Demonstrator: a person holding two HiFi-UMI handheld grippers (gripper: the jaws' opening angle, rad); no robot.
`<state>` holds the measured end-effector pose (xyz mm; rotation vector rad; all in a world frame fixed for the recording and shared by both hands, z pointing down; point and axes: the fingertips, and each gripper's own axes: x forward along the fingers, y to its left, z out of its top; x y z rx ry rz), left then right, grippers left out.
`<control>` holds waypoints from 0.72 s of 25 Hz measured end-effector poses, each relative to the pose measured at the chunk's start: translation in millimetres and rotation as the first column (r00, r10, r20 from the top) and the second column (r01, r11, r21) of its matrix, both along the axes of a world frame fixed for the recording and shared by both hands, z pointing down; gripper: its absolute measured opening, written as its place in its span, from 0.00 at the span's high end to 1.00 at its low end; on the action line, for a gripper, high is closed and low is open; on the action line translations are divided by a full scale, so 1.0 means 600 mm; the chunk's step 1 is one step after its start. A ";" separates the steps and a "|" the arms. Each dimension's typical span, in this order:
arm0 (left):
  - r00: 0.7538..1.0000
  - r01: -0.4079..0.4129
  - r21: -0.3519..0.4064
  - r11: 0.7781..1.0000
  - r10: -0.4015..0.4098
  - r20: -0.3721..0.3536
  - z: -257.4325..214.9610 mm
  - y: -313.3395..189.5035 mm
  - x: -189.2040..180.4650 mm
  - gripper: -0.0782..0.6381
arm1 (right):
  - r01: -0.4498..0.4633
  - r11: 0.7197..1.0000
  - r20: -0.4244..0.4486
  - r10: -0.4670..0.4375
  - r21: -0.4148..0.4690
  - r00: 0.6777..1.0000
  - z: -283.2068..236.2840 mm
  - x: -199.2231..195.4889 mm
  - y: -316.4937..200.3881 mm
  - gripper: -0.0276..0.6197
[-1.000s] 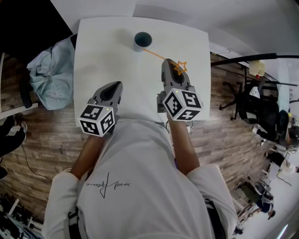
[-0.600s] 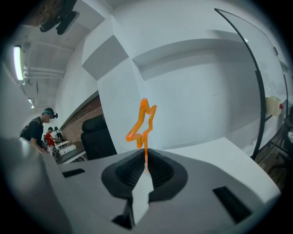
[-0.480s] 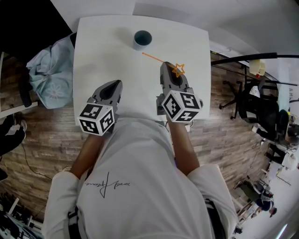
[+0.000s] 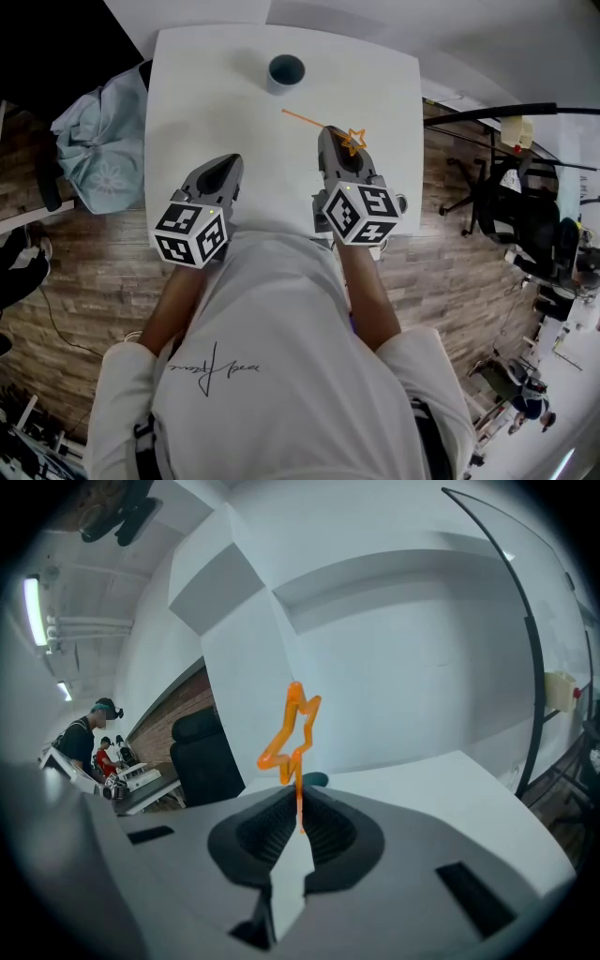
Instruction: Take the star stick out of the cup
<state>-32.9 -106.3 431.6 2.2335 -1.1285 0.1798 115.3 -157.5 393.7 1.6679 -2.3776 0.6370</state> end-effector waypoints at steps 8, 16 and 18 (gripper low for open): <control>1.000 -0.010 -0.010 1.000 0.010 -0.008 0.007 0.001 0.000 0.89 | 0.013 1.000 -0.028 -0.014 -0.027 0.999 0.020 -0.002 0.020 0.92; 1.000 -0.025 0.007 1.000 0.025 -0.008 -0.008 0.005 0.008 0.89 | 0.022 0.999 -0.047 -0.023 -0.029 0.999 0.024 0.000 0.031 0.92; 1.000 -0.024 0.013 1.000 0.024 -0.011 -0.013 0.006 0.008 0.88 | 0.027 0.999 -0.048 -0.029 -0.034 0.998 0.027 -0.002 0.035 0.92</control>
